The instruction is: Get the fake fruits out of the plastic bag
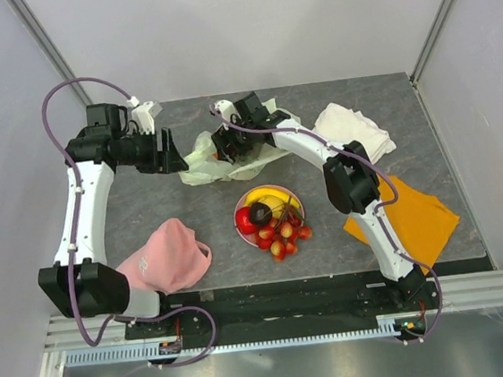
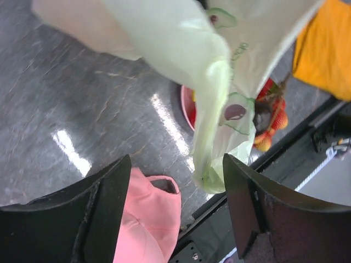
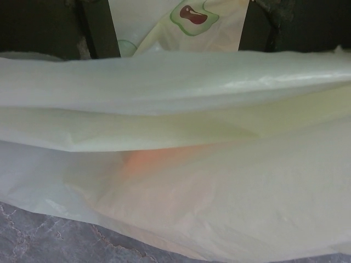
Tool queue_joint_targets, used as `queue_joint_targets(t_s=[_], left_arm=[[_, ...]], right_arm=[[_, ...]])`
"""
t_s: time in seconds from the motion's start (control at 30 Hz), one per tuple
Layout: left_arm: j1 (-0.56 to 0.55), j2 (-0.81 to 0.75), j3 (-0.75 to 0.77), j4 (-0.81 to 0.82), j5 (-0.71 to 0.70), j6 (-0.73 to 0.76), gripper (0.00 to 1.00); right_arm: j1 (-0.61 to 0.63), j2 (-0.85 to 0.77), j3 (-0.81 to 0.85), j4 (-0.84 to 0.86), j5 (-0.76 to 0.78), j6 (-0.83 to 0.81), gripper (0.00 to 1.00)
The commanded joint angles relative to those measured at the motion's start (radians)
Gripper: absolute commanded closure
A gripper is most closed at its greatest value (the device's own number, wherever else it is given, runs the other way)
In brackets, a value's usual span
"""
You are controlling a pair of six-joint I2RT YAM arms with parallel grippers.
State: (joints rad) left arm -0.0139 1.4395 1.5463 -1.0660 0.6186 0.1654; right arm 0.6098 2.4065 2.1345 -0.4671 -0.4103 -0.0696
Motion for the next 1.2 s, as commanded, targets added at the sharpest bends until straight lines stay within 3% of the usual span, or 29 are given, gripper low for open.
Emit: queue_joint_targets(t_s=[0.0, 0.07, 0.13, 0.2, 0.37, 0.5, 0.57, 0.63, 0.7, 0.8, 0.93, 1.0, 1.17], left_arm=[[0.040, 0.025, -0.061, 0.145, -0.066, -0.154, 0.30], [0.040, 0.094, -0.052, 0.181, -0.097, -0.250, 0.35], [0.046, 0.198, -0.020, 0.212, -0.095, -0.306, 0.47], [0.058, 0.271, 0.040, 0.233, -0.077, -0.332, 0.49], [0.107, 0.519, 0.214, 0.261, 0.027, -0.418, 0.40], [0.115, 0.633, 0.339, 0.287, 0.105, -0.428, 0.37], [0.135, 0.657, 0.371, 0.323, 0.341, -0.423, 0.38], [0.147, 0.651, 0.376, 0.308, 0.630, -0.364, 0.49], [0.170, 0.593, 0.347, 0.249, 0.697, -0.255, 0.57], [0.216, 0.489, 0.227, 0.098, 0.673, -0.169, 0.59], [0.293, 0.336, 0.010, 0.075, 0.577, -0.138, 0.45], [0.333, 0.309, -0.008, 0.102, 0.555, -0.161, 0.41], [0.303, 0.393, 0.070, 0.216, 0.154, -0.389, 0.40]], right_arm=[[0.004, -0.001, 0.035, 0.019, 0.005, 0.037, 0.16], [0.005, -0.006, 0.022, 0.019, -0.001, 0.036, 0.17], [0.004, -0.010, 0.019, 0.021, -0.010, 0.036, 0.17], [0.005, -0.017, 0.015, 0.022, -0.031, 0.036, 0.17], [0.004, -0.032, 0.005, 0.028, -0.065, 0.051, 0.17], [0.004, -0.038, -0.007, 0.028, -0.056, 0.054, 0.18], [0.002, -0.038, -0.008, 0.015, -0.027, 0.051, 0.20], [0.004, -0.038, -0.010, 0.007, -0.001, 0.047, 0.21], [0.004, -0.044, -0.018, 0.004, -0.011, 0.039, 0.22], [0.005, -0.050, -0.030, 0.008, -0.031, 0.037, 0.20], [0.004, -0.055, -0.018, 0.022, -0.015, 0.039, 0.18], [0.004, -0.056, -0.012, 0.025, -0.010, 0.036, 0.17], [-0.010, -0.072, -0.018, 0.033, -0.024, 0.068, 0.18]])
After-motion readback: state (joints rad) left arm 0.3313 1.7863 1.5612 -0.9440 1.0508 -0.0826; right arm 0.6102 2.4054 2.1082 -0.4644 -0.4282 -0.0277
